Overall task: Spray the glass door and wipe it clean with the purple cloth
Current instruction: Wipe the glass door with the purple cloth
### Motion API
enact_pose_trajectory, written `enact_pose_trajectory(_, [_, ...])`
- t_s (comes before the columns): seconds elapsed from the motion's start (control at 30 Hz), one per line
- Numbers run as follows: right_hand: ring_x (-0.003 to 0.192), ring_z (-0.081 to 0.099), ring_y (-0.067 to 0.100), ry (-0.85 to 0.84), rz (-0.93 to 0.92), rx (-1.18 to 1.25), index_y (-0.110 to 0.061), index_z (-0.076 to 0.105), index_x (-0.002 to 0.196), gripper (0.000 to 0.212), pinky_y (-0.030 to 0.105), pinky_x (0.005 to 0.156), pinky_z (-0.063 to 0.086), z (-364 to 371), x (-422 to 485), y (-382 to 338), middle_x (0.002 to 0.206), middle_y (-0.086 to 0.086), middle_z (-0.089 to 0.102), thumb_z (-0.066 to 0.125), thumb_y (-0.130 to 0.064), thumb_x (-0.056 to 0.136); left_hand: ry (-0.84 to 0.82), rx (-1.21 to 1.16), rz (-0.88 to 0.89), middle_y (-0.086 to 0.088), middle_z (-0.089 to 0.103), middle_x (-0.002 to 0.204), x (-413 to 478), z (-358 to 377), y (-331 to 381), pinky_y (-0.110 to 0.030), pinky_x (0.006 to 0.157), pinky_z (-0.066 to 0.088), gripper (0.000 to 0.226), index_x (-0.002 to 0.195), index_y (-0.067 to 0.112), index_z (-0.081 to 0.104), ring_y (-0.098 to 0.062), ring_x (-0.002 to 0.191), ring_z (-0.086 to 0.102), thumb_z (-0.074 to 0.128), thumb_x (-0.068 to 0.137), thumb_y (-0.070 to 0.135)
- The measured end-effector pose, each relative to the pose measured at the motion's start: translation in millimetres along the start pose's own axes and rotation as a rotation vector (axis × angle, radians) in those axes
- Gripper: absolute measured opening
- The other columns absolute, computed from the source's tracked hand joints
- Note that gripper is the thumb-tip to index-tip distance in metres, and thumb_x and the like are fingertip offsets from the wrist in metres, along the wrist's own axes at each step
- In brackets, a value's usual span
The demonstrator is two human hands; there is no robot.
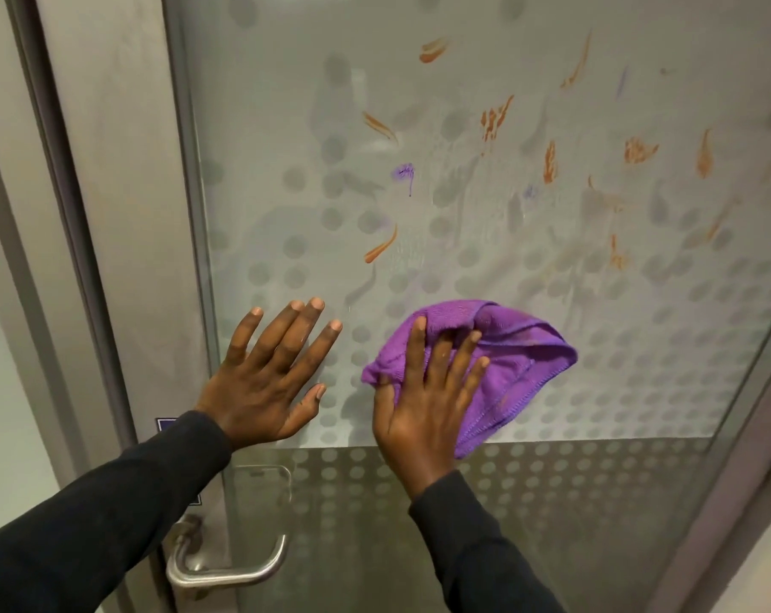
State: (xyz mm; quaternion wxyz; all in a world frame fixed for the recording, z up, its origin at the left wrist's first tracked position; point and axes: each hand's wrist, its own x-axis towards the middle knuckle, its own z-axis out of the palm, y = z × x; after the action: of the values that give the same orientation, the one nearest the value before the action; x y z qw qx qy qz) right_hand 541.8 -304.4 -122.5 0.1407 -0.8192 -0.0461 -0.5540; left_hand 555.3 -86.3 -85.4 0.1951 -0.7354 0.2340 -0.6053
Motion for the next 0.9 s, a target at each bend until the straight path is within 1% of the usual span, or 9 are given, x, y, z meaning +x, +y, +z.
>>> enact_pose_trajectory(0.13, [0.149, 0.027, 0.042, 0.192, 0.125, -0.043, -0.019, 0.031, 0.159, 0.077, 0.057, 0.116, 0.025, -26, 62, 16, 0.162, 0.018, 0.028, 0.054, -0.044, 0.090, -0.011, 0.011, 0.002, -0.017, 0.025, 0.165, 8, -2, 0, -0.053, 0.122, 0.015, 0.076, 0.158, 0.013, 0.032, -0.033, 0.152, 0.024, 0.044, 0.093, 0.052])
enact_pose_trajectory(0.23, [0.132, 0.040, 0.034, 0.320, 0.131, -0.030, -0.020, 0.034, 0.156, 0.083, 0.049, 0.105, 0.029, -44, 108, 16, 0.150, 0.013, 0.044, 0.061, -0.053, 0.085, -0.025, 0.007, 0.005, -0.017, 0.025, 0.165, -1, -3, 6, -0.053, 0.122, 0.016, 0.076, 0.158, 0.013, 0.031, -0.033, 0.152, 0.023, 0.044, 0.093, 0.051])
enact_pose_trajectory(0.3, [0.129, 0.041, 0.031, 0.343, 0.141, 0.004, -0.015, 0.027, 0.158, 0.093, 0.049, 0.106, 0.029, -46, 118, 13, 0.147, 0.011, 0.044, 0.061, -0.061, 0.085, -0.026, -0.003, 0.007, -0.017, 0.023, 0.166, -3, -3, 6, -0.053, 0.122, 0.016, 0.076, 0.158, 0.013, 0.031, -0.033, 0.152, 0.023, 0.044, 0.093, 0.051])
enact_pose_trajectory(0.37, [0.130, 0.041, 0.032, 0.310, 0.071, 0.043, -0.009, 0.028, 0.157, 0.093, 0.050, 0.110, 0.029, -41, 106, 11, 0.146, 0.011, 0.042, 0.063, -0.058, 0.086, -0.026, 0.002, 0.006, -0.017, 0.022, 0.166, -3, -3, 5, -0.053, 0.122, 0.016, 0.076, 0.158, 0.013, 0.031, -0.033, 0.153, 0.021, 0.044, 0.093, 0.051])
enact_pose_trajectory(0.53, [0.120, 0.045, 0.032, 0.169, -0.315, 0.099, -0.013, 0.047, 0.147, 0.072, 0.053, 0.102, 0.042, -28, 46, 31, 0.132, 0.007, 0.045, 0.068, -0.037, 0.082, -0.026, -0.010, -0.001, -0.016, 0.018, 0.168, -2, -3, 6, -0.054, 0.121, 0.018, 0.078, 0.160, 0.014, 0.028, -0.031, 0.157, 0.013, 0.044, 0.094, 0.051])
enact_pose_trajectory(0.63, [0.114, 0.050, 0.036, 0.256, -0.277, 0.139, -0.012, 0.060, 0.141, 0.061, 0.049, 0.101, 0.041, -40, 75, 51, 0.127, 0.009, 0.047, 0.068, -0.033, 0.085, -0.032, 0.000, -0.002, -0.016, 0.020, 0.167, -3, -2, 6, -0.054, 0.122, 0.017, 0.079, 0.159, 0.014, 0.029, -0.031, 0.157, 0.014, 0.046, 0.092, 0.052])
enact_pose_trajectory(0.7, [0.119, 0.049, 0.036, 0.361, -0.183, 0.148, -0.015, 0.064, 0.138, 0.055, 0.047, 0.104, 0.039, -50, 110, 57, 0.132, 0.010, 0.044, 0.071, -0.030, 0.085, -0.036, 0.000, -0.003, -0.016, 0.020, 0.167, -4, -1, 6, -0.054, 0.121, 0.018, 0.080, 0.160, 0.014, 0.028, -0.031, 0.157, 0.014, 0.047, 0.092, 0.052])
enact_pose_trajectory(0.8, [0.144, 0.035, 0.042, 0.376, -0.094, 0.168, -0.018, 0.055, 0.147, 0.059, 0.050, 0.120, 0.027, -50, 136, 46, 0.156, 0.017, 0.031, 0.067, -0.038, 0.092, -0.037, -0.003, -0.003, -0.016, 0.020, 0.168, -5, 1, 6, -0.054, 0.122, 0.017, 0.081, 0.160, 0.015, 0.027, -0.031, 0.157, 0.014, 0.048, 0.091, 0.053])
enact_pose_trajectory(0.9, [0.158, 0.004, 0.038, 0.160, -0.127, 0.072, -0.016, 0.018, 0.163, 0.085, 0.051, 0.127, 0.001, -30, 99, 31, 0.170, 0.020, 0.002, 0.044, -0.064, 0.097, -0.033, -0.004, -0.004, -0.016, 0.021, 0.167, -5, 1, 6, -0.054, 0.122, 0.017, 0.080, 0.160, 0.015, 0.028, -0.031, 0.156, 0.015, 0.047, 0.092, 0.052])
